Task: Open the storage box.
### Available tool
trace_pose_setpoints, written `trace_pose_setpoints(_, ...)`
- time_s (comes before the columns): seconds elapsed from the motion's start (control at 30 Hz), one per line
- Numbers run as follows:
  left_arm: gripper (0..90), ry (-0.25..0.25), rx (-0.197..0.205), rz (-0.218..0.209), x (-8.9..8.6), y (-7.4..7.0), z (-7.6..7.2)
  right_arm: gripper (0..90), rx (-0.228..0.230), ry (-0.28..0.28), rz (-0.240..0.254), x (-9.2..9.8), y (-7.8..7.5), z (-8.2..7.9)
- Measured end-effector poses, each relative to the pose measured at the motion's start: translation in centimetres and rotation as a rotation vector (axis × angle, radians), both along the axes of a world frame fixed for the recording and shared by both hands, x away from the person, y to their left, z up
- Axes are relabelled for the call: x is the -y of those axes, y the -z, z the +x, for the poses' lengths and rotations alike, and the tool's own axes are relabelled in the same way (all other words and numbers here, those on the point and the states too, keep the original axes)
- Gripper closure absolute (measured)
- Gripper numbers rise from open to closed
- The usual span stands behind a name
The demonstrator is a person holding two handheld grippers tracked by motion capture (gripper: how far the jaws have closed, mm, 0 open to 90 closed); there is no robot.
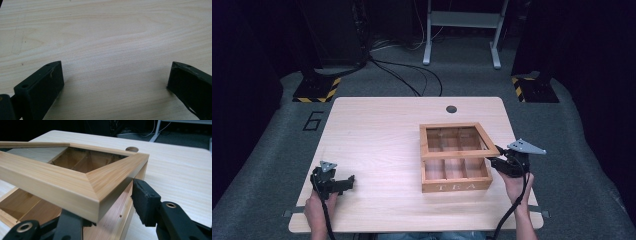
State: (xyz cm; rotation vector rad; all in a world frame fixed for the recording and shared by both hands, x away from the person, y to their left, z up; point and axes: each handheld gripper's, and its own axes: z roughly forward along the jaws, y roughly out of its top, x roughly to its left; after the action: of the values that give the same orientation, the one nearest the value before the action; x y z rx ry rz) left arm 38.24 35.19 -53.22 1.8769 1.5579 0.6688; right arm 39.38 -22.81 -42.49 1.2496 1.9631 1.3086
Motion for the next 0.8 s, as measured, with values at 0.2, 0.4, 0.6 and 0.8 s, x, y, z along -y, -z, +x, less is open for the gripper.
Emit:
trace_pose_setpoints(0.2,0.3,0.0,0.001,0.0,0.0,0.0,0.0,55.3,-0.019,-0.006,0.005,-0.1,1.1,-0.3)
trace_pose_setpoints(0.4,0.4,-0.001,0.0,-0.001,0.0,0.0,0.0,54.8,-0.028,-0.002,-0.004,-0.2,1.9,-0.5)
trace_pose_setpoints(0.6,0.4,-0.001,0.0,-0.001,0.0,0.0,-0.1,51.3,-0.039,0.004,-0.038,-0.2,2.4,-0.8)
trace_pose_setpoints(0.8,0.4,-0.001,0.0,-0.001,0.0,0.0,-0.1,48.9,-0.059,0.009,-0.045,-0.1,2.8,-1.2)
